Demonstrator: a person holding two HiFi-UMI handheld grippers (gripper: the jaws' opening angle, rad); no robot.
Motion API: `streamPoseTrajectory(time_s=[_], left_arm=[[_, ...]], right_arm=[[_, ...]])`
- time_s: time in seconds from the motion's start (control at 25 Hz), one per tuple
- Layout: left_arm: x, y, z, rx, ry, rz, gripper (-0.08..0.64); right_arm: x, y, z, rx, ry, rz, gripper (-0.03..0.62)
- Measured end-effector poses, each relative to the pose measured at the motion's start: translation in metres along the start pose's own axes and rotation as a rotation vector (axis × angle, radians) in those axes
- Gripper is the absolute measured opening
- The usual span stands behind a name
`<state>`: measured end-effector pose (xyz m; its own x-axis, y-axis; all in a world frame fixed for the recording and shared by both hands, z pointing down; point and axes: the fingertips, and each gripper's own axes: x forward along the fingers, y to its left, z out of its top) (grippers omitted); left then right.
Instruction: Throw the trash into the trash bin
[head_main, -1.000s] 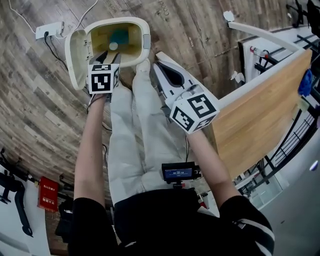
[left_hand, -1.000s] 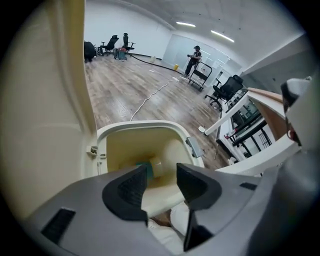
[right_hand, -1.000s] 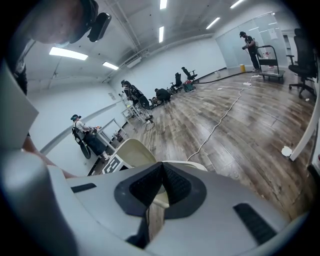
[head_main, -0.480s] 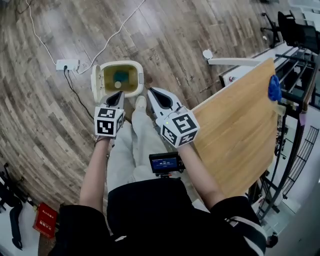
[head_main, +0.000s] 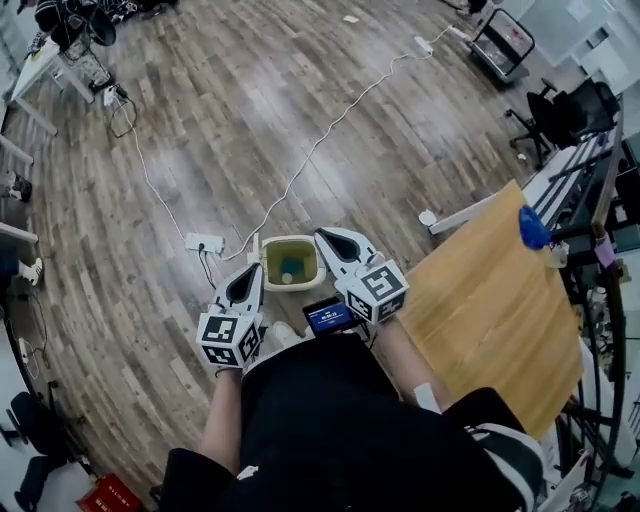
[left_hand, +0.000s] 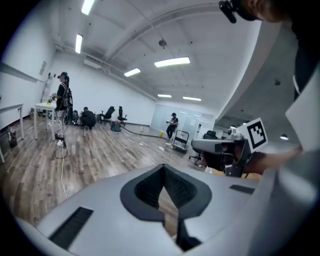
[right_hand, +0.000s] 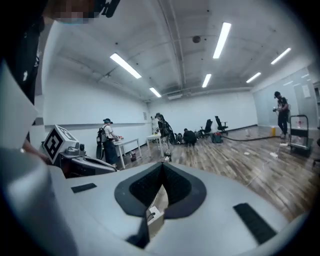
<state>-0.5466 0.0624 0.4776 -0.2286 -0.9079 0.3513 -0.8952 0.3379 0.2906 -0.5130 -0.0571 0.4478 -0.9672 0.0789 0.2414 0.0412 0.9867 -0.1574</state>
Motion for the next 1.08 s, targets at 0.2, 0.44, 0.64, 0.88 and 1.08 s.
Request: streamPoseTrajectory(time_s=[0.2, 0.44, 0.64, 0.88, 1.08], left_arm=[[-0.045, -0.001, 0.063, 0.027, -0.197, 0.025, 0.006], [-0.067, 0.012, 0.097, 0.078, -0.296, -0.003, 0.006], [-0.069, 0.017, 0.086, 0.069, -0.253, -0.023, 0.006], [-0.055, 0.011, 0.086, -0.016, -0.261, -0.067, 0.006], [-0.050, -0.004, 0.089, 0.015, -0.255, -0.114, 0.006]], right_arm=[[-0.008, 0.030, 0.054, -0.070, -0.132, 0.053, -0.003], [-0.020, 0.033, 0.064, -0.119, -0.169, 0.026, -0.003], [-0.017, 0.030, 0.065, -0.065, -0.161, 0.004, -0.003], [-0.017, 0.020, 0.064, -0.059, -0.150, -0.027, -0.003], [-0.021, 0.020, 0.066, -0.055, -0.148, -0.033, -0.003]])
